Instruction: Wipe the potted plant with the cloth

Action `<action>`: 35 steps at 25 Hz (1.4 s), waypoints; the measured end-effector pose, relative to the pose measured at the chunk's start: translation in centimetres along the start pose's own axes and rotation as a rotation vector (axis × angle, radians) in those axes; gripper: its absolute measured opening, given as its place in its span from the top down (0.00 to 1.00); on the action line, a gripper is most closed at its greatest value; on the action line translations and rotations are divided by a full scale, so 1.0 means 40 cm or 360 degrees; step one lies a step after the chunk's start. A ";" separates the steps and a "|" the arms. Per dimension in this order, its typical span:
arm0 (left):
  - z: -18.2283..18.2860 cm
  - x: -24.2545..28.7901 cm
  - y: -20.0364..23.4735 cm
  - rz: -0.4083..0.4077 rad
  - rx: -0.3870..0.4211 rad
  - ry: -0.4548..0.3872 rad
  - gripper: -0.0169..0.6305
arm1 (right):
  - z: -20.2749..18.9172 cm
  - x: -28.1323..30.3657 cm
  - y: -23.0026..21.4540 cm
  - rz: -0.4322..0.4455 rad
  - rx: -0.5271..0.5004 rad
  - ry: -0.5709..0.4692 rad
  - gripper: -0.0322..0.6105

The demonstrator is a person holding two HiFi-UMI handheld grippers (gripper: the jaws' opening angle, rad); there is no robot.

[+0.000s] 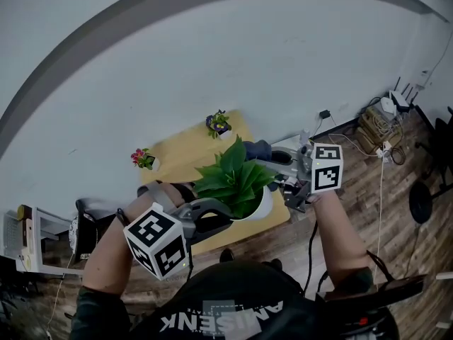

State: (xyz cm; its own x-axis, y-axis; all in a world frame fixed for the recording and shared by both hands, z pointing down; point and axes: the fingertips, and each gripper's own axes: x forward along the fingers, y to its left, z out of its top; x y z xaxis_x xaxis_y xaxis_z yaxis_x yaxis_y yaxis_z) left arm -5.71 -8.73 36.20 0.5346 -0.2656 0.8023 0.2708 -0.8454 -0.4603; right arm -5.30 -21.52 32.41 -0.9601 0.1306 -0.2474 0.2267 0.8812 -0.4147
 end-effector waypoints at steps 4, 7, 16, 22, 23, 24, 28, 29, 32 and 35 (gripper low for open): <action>-0.009 0.001 -0.001 -0.0002 0.0022 0.0005 0.95 | -0.013 -0.009 -0.003 0.0155 0.0116 0.0030 0.87; -0.013 0.002 0.001 -0.0002 0.0030 0.0008 0.95 | -0.036 -0.022 -0.015 0.0233 0.0212 0.0064 0.87; -0.040 0.013 0.003 -0.0022 -0.0009 0.0038 0.95 | -0.137 -0.052 -0.066 0.0260 0.0378 0.0037 0.87; -0.037 0.010 0.000 -0.0023 -0.0032 0.0019 0.95 | -0.213 -0.080 -0.069 0.0221 0.0469 0.0068 0.87; -0.036 0.010 0.001 -0.0022 -0.0037 0.0015 0.94 | -0.225 -0.085 -0.068 0.0218 0.0480 0.0079 0.87; -0.035 0.009 0.001 -0.0021 -0.0042 0.0012 0.94 | -0.238 -0.091 -0.067 0.0212 0.0486 0.0095 0.87; -0.031 0.009 0.003 -0.0002 -0.0045 0.0013 0.94 | -0.261 -0.128 -0.064 0.0151 0.0457 0.0111 0.87; -0.031 0.010 0.005 0.0002 -0.0047 0.0017 0.95 | -0.252 -0.139 -0.065 0.0130 0.0438 0.0092 0.87; -0.039 0.017 0.004 -0.0007 -0.0056 0.0037 0.95 | -0.194 -0.158 -0.058 0.0080 0.0332 0.0035 0.87; -0.046 0.021 -0.002 -0.0016 -0.0064 0.0048 0.95 | -0.108 -0.149 -0.029 0.0076 0.0188 -0.0019 0.87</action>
State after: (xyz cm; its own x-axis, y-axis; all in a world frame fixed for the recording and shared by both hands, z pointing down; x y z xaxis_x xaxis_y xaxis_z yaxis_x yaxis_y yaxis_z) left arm -6.76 -9.73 37.63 0.5073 -0.2706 0.8182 0.2432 -0.8659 -0.4372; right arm -0.53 -21.37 38.14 -0.9458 0.1651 -0.2795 0.2906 0.8144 -0.5024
